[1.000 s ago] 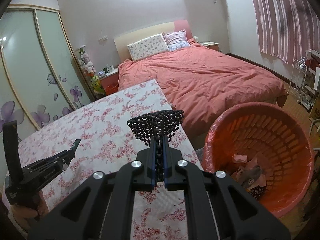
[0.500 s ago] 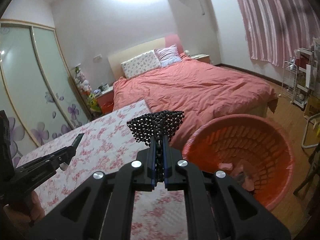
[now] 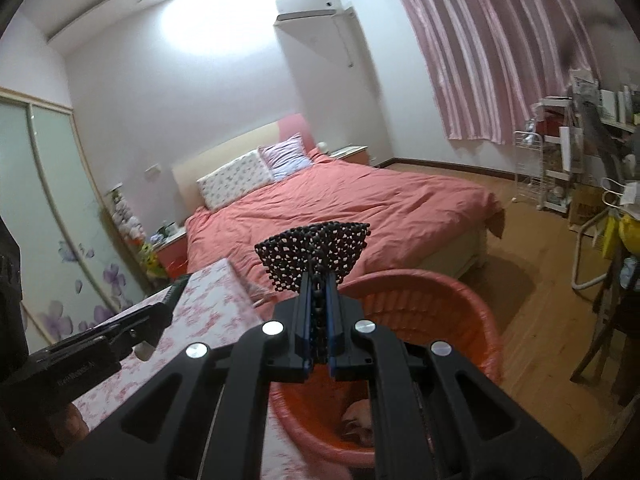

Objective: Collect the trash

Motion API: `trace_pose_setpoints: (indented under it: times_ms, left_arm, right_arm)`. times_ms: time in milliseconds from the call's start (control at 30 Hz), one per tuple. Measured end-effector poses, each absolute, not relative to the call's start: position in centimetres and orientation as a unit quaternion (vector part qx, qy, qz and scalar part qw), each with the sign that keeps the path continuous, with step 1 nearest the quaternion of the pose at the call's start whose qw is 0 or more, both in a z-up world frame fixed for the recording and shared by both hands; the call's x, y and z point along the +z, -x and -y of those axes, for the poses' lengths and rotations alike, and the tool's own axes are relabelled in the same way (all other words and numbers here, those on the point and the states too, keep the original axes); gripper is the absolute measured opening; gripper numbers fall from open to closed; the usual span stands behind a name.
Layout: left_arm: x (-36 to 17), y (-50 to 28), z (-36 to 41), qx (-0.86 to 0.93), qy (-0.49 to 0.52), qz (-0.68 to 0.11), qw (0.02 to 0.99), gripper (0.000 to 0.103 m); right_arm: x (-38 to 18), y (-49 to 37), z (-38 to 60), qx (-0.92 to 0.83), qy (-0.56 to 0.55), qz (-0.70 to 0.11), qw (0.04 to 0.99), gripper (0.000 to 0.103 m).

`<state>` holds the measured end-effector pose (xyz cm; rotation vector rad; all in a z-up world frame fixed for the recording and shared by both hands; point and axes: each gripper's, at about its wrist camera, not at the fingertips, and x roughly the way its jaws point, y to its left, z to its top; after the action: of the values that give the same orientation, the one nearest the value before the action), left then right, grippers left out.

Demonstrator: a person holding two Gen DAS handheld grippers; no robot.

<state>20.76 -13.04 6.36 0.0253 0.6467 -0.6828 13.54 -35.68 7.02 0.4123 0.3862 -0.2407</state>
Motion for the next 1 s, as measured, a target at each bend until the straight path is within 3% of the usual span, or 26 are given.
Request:
trace_pose_setpoints:
  times_ms: [433, 567, 667, 767, 833, 867, 933, 1000]
  left_arm:
    - [2.7, -21.2, 19.9, -0.36, -0.036, -0.356, 0.862, 0.02]
    - [1.2, -21.9, 20.4, -0.348, -0.041, -0.378, 0.857, 0.023]
    - [0.1, -22.6, 20.2, -0.334, -0.041, -0.396, 0.855, 0.043]
    - [-0.4, -22.8, 19.4, -0.316, -0.042, -0.406, 0.856, 0.044]
    - [-0.4, -22.6, 18.2, -0.305, -0.038, -0.41, 0.859, 0.044]
    - [-0.2, -22.6, 17.7, -0.301, -0.036, -0.41, 0.86, 0.044]
    - [0.3, -22.0, 16.1, -0.292, -0.034, -0.402, 0.867, 0.051]
    - [1.2, -20.8, 14.1, -0.278, -0.034, -0.383, 0.881, 0.062]
  right_arm:
    - [3.6, -13.8, 41.5, -0.136, -0.239, -0.209, 0.939, 0.008]
    - [2.1, -15.0, 42.5, -0.127, -0.26, -0.227, 0.93, 0.018]
    - [1.1, -15.5, 42.9, -0.126, -0.27, -0.237, 0.925, 0.029]
    - [0.6, -14.9, 42.9, -0.136, -0.269, -0.24, 0.923, 0.038]
    - [0.7, -14.1, 42.7, -0.146, -0.26, -0.234, 0.925, 0.061]
    - [0.9, -13.5, 42.4, -0.153, -0.251, -0.228, 0.928, 0.066]
    - [1.5, -12.3, 41.3, -0.171, -0.226, -0.22, 0.934, 0.087]
    - [2.1, -11.2, 40.1, -0.182, -0.195, -0.216, 0.939, 0.095]
